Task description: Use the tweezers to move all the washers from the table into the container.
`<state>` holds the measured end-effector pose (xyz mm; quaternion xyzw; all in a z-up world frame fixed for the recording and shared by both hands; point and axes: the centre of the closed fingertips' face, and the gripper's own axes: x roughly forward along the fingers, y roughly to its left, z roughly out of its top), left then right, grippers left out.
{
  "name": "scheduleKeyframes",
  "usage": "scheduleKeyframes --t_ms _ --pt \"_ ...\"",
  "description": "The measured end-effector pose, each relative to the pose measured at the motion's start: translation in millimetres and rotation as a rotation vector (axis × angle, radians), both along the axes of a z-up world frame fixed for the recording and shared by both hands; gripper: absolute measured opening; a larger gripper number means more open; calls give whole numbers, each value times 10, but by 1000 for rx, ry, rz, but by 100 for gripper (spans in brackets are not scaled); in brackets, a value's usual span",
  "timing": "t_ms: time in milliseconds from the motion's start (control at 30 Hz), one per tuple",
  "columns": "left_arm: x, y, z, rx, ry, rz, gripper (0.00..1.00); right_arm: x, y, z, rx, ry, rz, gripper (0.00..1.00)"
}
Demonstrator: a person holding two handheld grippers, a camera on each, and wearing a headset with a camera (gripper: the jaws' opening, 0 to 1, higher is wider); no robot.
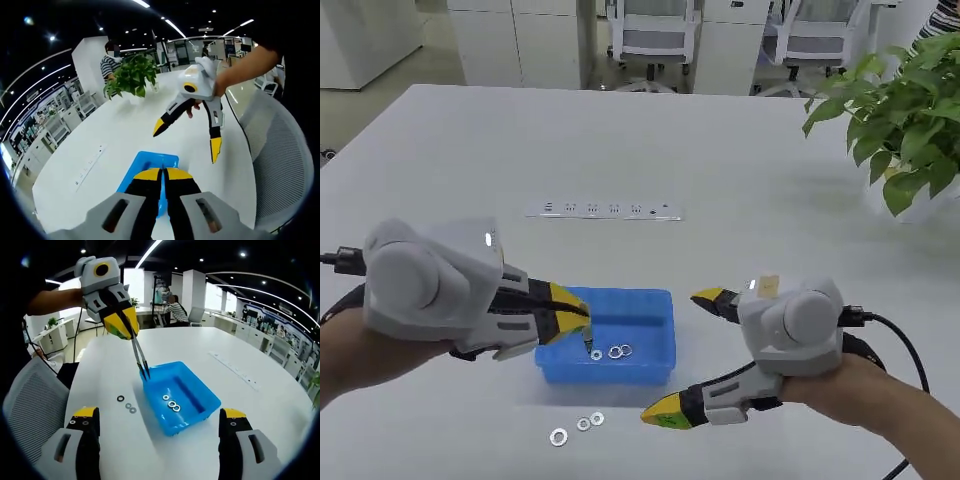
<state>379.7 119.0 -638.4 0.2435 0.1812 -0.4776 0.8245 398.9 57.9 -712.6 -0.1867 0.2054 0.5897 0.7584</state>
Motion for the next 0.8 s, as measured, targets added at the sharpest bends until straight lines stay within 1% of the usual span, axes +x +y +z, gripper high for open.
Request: scheduleKeyframes --t_ms 200,433,800 --pt "-56 1 20 -4 1 -2 6 -47 -43 -35 -4 6 -1 100" --pt "-125 -4 5 -13 14 -6 6 -127 -68 -95 -26 18 6 100" --pt "-202 -34 -123 -19 41 -15 6 -165 -61 -120 -29 21 6 100"
